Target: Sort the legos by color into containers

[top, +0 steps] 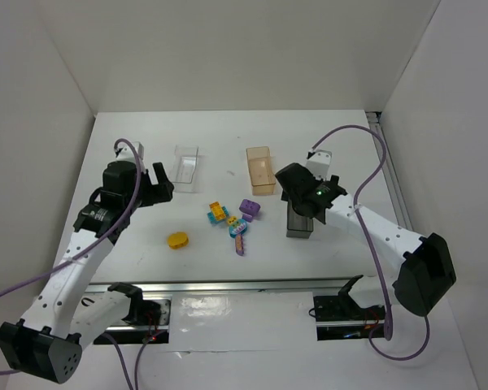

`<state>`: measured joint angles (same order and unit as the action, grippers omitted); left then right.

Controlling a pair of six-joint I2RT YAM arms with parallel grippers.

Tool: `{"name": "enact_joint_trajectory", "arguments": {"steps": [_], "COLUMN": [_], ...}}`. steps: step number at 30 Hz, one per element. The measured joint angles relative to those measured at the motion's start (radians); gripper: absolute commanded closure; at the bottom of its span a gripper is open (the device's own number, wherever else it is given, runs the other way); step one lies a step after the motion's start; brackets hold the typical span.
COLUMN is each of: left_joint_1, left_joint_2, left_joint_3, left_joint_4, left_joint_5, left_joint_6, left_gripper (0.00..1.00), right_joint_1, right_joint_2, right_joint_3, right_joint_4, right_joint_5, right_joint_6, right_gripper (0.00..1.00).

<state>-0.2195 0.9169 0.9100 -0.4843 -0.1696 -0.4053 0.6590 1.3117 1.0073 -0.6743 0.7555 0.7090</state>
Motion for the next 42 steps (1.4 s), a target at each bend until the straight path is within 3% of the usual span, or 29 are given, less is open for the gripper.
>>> {"name": "enact_joint_trajectory", "arguments": {"steps": [7,14,17,21,23,40,42], "left_joint_1": [0.000,0.000,0.000,0.000,0.000,0.000,0.000], "left_joint_2": [0.026,0.085,0.085,0.069,0.053,0.037,0.037], "left_joint_3": [-0.001,-0.001,-0.001,-0.001,-0.004,-0.026,-0.026], "left_joint_4": [-0.028,-0.072,-0.084,-0.093,-0.089,-0.089,-0.089], "left_joint_5": [0.049,0.130,0.157,0.192,0.204,0.258,0.262], "left_joint_6": [-0.021,-0.044,-0.049,-0.073,-0.081,-0.100,-0.100], "left_gripper": [0.00,0.02,0.02,0.02,0.03,0.03,0.03], "right_joint_1": [0.048,0.106,0.111,0.123,0.129,0.121,0.115], "right_joint_2": [0.003,-0.047,0.009,0.111,0.146,0.397,0.414], "right_joint_3": [0.000,-0.042,-0.006,0.017,0.017,0.084,0.098], "right_joint_4": [0.026,0.223,0.234,0.263,0.279,0.406,0.412], "right_joint_5": [-0.064,-0.382,-0.460,-0.538,-0.575,-0.594,-0.592], "right_joint_6": [-0.053,-0.317,-0.402,-0.492,-0.536,-0.678,-0.688], "right_gripper": [0.01,0.01,0.01,0.10,0.10,0.22,0.31]}}
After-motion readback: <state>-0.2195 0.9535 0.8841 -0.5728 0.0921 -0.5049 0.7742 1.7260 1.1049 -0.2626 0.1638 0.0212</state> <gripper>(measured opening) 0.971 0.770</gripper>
